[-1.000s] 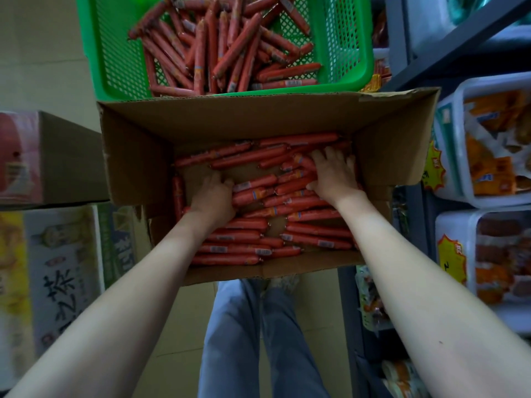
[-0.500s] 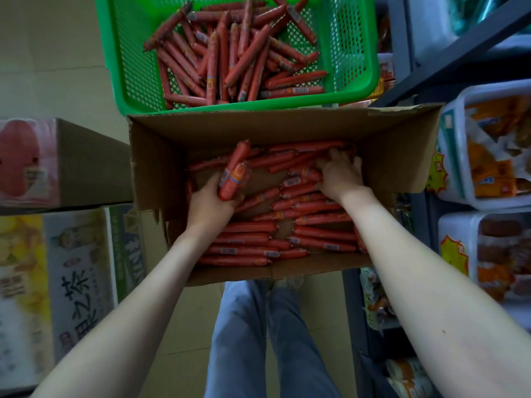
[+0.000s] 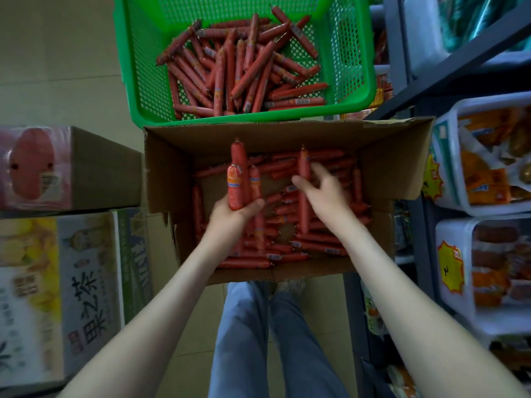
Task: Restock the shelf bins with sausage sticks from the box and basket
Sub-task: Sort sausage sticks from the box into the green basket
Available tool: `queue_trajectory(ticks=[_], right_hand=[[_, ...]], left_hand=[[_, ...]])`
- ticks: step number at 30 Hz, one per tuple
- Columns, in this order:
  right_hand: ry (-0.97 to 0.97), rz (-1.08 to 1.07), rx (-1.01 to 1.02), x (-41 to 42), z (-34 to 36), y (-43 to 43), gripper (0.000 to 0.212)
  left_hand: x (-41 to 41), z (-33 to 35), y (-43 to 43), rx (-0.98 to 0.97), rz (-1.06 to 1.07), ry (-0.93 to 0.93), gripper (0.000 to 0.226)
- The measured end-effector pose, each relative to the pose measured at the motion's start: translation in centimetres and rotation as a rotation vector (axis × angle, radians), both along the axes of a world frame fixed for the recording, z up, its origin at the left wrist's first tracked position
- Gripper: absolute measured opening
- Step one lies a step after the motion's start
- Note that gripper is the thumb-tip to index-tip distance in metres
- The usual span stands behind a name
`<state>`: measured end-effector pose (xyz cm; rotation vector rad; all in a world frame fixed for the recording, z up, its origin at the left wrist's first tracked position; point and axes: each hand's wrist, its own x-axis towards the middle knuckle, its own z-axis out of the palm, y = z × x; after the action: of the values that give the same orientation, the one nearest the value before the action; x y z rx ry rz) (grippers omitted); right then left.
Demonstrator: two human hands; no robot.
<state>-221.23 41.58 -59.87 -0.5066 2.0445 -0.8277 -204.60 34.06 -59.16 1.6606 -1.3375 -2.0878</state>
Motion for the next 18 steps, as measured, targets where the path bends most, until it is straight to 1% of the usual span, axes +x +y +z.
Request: queue_trajectory(ticks=[2,4,6,9,12,15,18], right_hand=[[-0.251,-0.151,-0.044,0.9,0.2,0.1,0.036],[-0.360,-0.222,-0.061,1.4,0.2,0.5,0.034],[-0.377,-0.254,-0.076,1.3,0.2,1.2,0.030],[-0.360,-0.318,-0.073,0.2,0.1,2.4,0.032],[-0.373,-0.334,-0.068,-1.1,-0.1,3.8,0.030],[-0.385,-0.311,-0.052,-2.3,-0.5,5.0,0.038],[-0.449,-0.270,-0.043,-2.6,-0.8,5.7,0.043]], left_hand=[[-1.2,0.4,0.7,0.204,0.020,0.059,0.014],[-2.5,0.5,1.2,0.350,-0.004,0.096,0.014],[-3.5,0.1,1.8,0.391,-0.055,0.116,0.015],[-4.9,-0.4,2.6,0.439,-0.093,0.139,0.013],[-6.0,-1.2,3.3,0.480,-0.132,0.154,0.018],[-6.9,-1.5,3.8,0.505,-0.147,0.141,0.019],[-6.9,-1.6,3.9,0.493,-0.158,0.146,0.021]])
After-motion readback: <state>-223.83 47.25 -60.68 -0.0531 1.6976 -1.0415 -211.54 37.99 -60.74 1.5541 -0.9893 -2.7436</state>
